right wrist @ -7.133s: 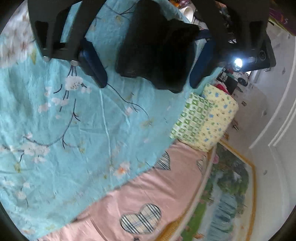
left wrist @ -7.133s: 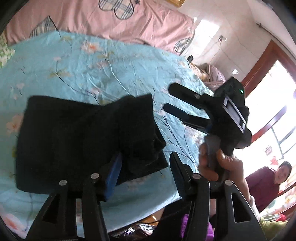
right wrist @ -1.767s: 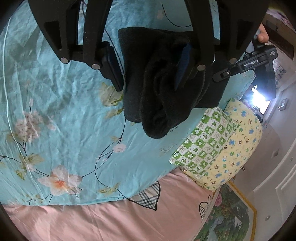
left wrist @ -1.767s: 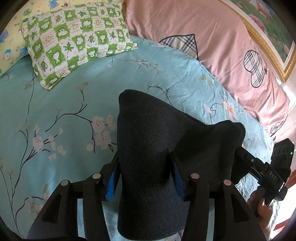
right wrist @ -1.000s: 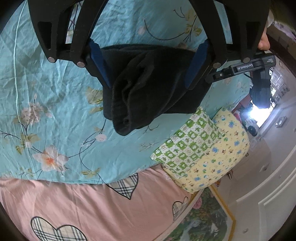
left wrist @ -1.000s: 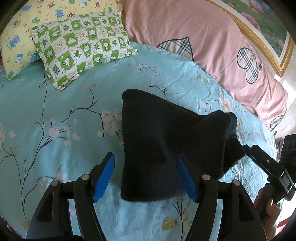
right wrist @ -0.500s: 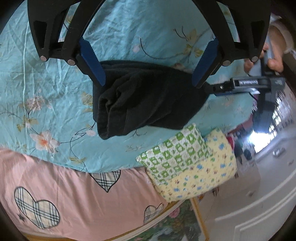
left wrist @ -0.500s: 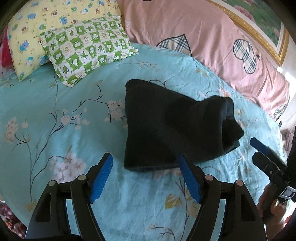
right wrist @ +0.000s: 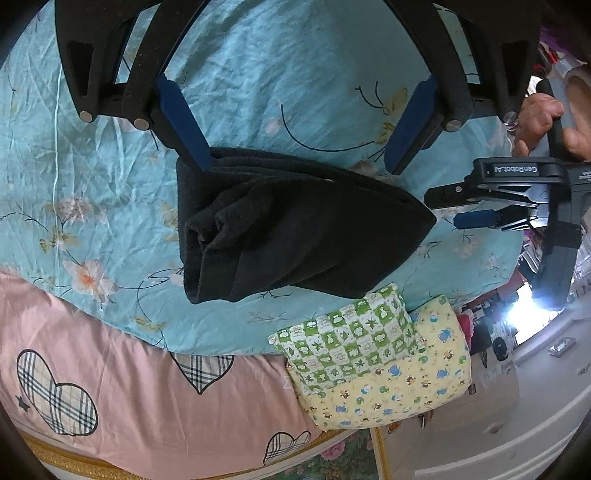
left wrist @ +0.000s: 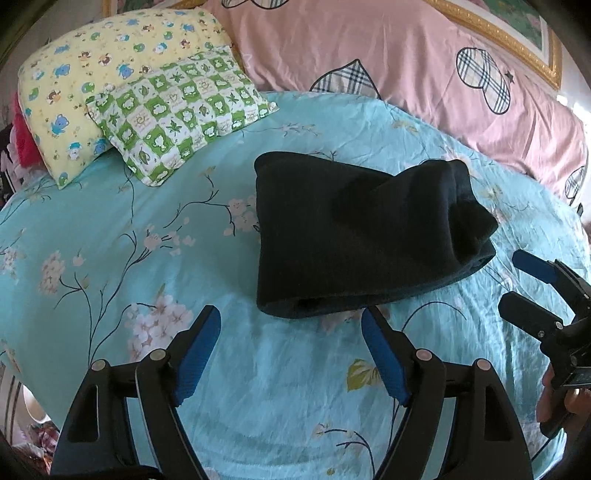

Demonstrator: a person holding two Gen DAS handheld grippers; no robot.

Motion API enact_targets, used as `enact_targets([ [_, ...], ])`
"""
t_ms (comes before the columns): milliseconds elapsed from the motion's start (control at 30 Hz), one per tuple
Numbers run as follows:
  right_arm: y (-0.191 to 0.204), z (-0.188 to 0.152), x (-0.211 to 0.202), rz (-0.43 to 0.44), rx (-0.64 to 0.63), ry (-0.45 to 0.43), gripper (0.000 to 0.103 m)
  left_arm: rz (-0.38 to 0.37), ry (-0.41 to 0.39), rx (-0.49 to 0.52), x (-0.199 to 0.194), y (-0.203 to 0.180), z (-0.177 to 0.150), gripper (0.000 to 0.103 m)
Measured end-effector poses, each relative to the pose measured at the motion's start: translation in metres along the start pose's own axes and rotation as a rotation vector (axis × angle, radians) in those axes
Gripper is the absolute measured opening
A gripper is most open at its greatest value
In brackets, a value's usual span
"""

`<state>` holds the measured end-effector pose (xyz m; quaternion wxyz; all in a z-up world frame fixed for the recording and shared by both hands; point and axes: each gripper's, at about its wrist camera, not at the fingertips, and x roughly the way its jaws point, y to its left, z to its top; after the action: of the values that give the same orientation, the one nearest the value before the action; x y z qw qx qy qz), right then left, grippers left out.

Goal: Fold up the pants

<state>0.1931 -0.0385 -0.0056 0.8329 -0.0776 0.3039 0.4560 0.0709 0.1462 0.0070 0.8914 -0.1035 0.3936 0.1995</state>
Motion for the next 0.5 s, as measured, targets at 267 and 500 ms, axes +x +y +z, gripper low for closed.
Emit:
enact_targets([
  [267, -0.0008, -0.006, -0.0029, -0.026, -0.013, 0.008, 0.096, 0.004, 0.021, 0.005, 0.0013, -0.002, -0.0064, 0.079],
  [500, -0.0009, -0.0086, -0.0008, -0.034, -0.019, 0.015, 0.096, 0.015, 0.023, 0.022, 0.0061, -0.0066, -0.0106, 0.079],
])
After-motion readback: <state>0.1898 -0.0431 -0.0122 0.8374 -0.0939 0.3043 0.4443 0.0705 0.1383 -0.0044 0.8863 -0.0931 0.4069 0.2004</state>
